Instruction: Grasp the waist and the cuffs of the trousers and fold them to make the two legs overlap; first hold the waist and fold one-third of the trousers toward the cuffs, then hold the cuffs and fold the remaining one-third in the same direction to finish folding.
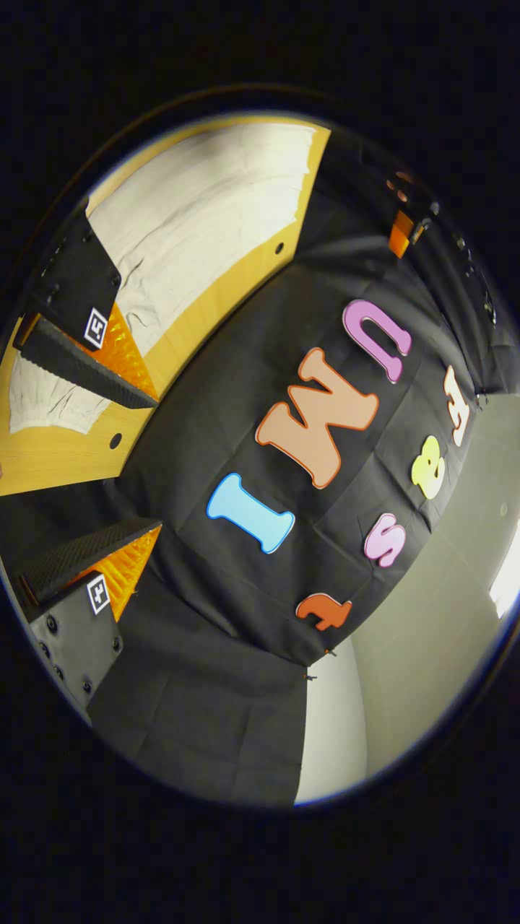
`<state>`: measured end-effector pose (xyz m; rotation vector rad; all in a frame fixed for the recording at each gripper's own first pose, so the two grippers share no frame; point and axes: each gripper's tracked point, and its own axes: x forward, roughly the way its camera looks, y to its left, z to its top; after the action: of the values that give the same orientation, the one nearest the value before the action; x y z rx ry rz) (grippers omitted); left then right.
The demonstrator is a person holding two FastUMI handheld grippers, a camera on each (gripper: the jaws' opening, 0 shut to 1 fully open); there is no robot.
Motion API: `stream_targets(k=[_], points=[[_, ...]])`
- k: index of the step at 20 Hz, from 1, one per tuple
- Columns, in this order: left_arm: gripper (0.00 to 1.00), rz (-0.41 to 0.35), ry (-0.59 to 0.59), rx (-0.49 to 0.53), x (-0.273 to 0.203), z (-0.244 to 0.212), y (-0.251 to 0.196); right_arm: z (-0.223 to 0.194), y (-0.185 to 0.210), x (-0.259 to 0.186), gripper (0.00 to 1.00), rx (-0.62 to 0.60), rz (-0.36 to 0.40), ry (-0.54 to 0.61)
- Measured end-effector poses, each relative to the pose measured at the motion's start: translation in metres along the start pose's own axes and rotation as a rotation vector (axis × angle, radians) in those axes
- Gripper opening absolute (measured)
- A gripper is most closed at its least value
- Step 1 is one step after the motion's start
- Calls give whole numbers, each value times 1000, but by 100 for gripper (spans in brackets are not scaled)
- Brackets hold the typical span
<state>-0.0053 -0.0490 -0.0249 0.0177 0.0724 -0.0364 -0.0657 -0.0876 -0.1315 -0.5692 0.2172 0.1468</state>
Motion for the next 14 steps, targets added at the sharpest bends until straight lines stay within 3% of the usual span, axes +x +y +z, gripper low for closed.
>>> stream_targets(k=[14], points=[[96,6,21,27,-7,-11,-4,-129,98,-51,97,-359,391,160]])
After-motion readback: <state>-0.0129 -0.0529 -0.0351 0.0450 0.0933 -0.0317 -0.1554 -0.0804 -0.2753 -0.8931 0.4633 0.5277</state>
